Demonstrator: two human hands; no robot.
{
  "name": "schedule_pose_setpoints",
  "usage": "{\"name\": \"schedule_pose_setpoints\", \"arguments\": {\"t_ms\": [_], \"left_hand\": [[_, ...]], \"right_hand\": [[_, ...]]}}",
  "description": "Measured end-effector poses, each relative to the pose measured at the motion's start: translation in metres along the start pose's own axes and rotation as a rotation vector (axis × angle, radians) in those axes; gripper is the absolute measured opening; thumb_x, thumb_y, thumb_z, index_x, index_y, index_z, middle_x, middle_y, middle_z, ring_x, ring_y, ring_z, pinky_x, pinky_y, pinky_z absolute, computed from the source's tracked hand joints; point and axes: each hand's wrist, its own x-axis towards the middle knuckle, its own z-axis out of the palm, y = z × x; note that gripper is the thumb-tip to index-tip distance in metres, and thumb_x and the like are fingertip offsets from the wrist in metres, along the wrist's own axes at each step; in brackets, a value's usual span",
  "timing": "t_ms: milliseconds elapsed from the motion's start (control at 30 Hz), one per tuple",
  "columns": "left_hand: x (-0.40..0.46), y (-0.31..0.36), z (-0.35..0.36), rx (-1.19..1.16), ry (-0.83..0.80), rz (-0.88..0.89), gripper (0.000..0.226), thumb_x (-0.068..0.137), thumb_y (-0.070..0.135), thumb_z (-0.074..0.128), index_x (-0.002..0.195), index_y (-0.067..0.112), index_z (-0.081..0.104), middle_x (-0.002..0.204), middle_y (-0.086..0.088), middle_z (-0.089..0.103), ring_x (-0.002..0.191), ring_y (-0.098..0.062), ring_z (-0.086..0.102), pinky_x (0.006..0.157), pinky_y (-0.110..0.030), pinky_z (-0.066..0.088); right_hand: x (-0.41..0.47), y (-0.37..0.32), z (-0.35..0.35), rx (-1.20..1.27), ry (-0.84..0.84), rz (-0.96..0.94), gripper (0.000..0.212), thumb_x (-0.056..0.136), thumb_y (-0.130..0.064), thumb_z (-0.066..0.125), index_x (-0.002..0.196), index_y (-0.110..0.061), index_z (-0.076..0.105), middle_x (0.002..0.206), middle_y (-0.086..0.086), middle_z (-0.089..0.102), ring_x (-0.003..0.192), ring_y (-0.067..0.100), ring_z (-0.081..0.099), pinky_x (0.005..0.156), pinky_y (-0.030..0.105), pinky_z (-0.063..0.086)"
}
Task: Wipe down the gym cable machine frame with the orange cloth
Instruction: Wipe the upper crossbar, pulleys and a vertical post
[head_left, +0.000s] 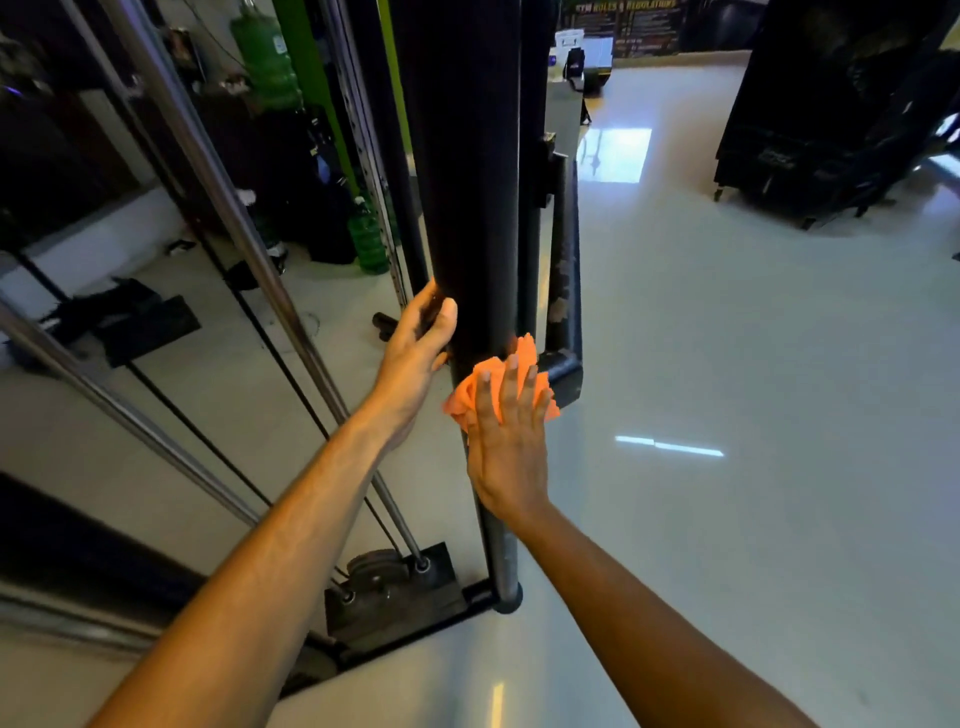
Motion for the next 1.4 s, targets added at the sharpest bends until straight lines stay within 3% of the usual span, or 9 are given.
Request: {"name": "schedule_pose_setpoints", "arguments": {"t_ms": [167, 333, 600, 767, 967, 1067, 1200, 1267, 1400], "left_hand": [[0.008, -0.021, -0.003, 0.051, 0.002, -0.031, 0.081, 0.091, 0.080, 0.064, 0.160, 0.045, 0.041, 0.166, 0.013, 0.043, 0.153, -0.011, 0.041, 0.124, -0.057, 0.039], [0.013, -0.032, -0.007, 0.038, -0.026, -0.015, 0.075, 0.097, 0.072, 0.058, 0.163, 0.046, 0.035, 0.168, 0.015, 0.041, 0.155, -0.011, 0.038, 0.126, -0.057, 0.035], [0.028, -0.042, -0.034, 0.033, -0.158, -0.031, 0.057, 0.107, 0.065, 0.045, 0.161, 0.048, 0.039, 0.167, 0.014, 0.043, 0.155, -0.015, 0.039, 0.128, -0.058, 0.029], [0.020, -0.064, -0.032, 0.019, -0.184, -0.057, 0.044, 0.113, 0.054, 0.039, 0.157, 0.052, 0.043, 0.166, 0.018, 0.043, 0.155, -0.009, 0.037, 0.129, -0.055, 0.024], [0.029, -0.098, -0.031, -0.044, -0.177, -0.082, 0.029, 0.113, 0.051, 0.039, 0.139, 0.061, 0.048, 0.155, 0.028, 0.046, 0.152, -0.007, 0.037, 0.130, -0.054, 0.028], [0.034, -0.125, -0.030, -0.015, -0.193, -0.045, 0.043, 0.109, 0.060, 0.046, 0.151, 0.053, 0.050, 0.159, 0.023, 0.050, 0.153, -0.007, 0.041, 0.128, -0.055, 0.029], [0.038, -0.160, -0.026, 0.008, -0.148, 0.010, 0.058, 0.106, 0.060, 0.054, 0.160, 0.043, 0.043, 0.160, 0.015, 0.052, 0.151, -0.010, 0.045, 0.128, -0.053, 0.032], [0.039, -0.171, -0.023, 0.009, -0.140, 0.032, 0.064, 0.103, 0.062, 0.057, 0.161, 0.040, 0.043, 0.161, 0.010, 0.052, 0.151, -0.013, 0.045, 0.127, -0.052, 0.036], [0.046, -0.192, -0.022, -0.037, -0.145, 0.058, 0.071, 0.100, 0.066, 0.061, 0.161, 0.036, 0.043, 0.164, 0.004, 0.049, 0.154, -0.020, 0.043, 0.126, -0.057, 0.036]], "right_hand": [[0.032, -0.011, -0.002, 0.057, 0.095, 0.026, 0.082, 0.115, -0.029, 0.055, 0.170, -0.017, -0.005, 0.179, 0.012, -0.020, 0.166, 0.045, -0.008, 0.133, 0.068, 0.003], [-0.018, 0.007, 0.023, -0.088, 0.004, -0.034, 0.096, 0.110, -0.025, 0.062, 0.174, -0.030, -0.009, 0.181, 0.010, -0.016, 0.167, 0.044, -0.007, 0.132, 0.069, 0.000], [0.008, -0.015, 0.034, -0.104, 0.113, -0.035, 0.067, 0.114, -0.028, 0.054, 0.172, -0.027, 0.021, 0.180, 0.001, -0.021, 0.165, 0.046, -0.005, 0.130, 0.074, 0.005], [-0.040, 0.005, 0.054, -0.124, -0.027, 0.048, 0.068, 0.116, -0.033, 0.051, 0.173, -0.025, 0.015, 0.181, 0.008, -0.018, 0.166, 0.047, -0.005, 0.127, 0.076, 0.015], [-0.019, 0.001, 0.053, -0.025, 0.049, 0.030, 0.087, 0.114, -0.029, 0.057, 0.173, -0.031, -0.007, 0.178, 0.008, -0.026, 0.165, 0.048, -0.011, 0.132, 0.070, -0.001], [-0.044, 0.026, 0.075, -0.039, 0.049, 0.030, 0.099, 0.112, -0.032, 0.061, 0.170, -0.034, -0.019, 0.177, 0.011, -0.028, 0.166, 0.049, -0.005, 0.132, 0.070, 0.006], [-0.105, 0.061, 0.109, -0.040, -0.104, 0.060, 0.100, 0.112, -0.036, 0.060, 0.170, -0.033, -0.021, 0.180, 0.018, -0.017, 0.166, 0.047, -0.003, 0.124, 0.076, 0.024], [-0.103, 0.060, 0.111, -0.021, -0.082, 0.026, 0.099, 0.113, -0.034, 0.060, 0.171, -0.032, -0.020, 0.180, 0.018, -0.017, 0.166, 0.048, -0.006, 0.126, 0.076, 0.018], [-0.065, 0.046, 0.108, -0.004, 0.141, -0.038, 0.094, 0.113, -0.030, 0.059, 0.172, -0.033, -0.015, 0.178, 0.010, -0.026, 0.166, 0.047, -0.009, 0.133, 0.066, -0.003]]}}
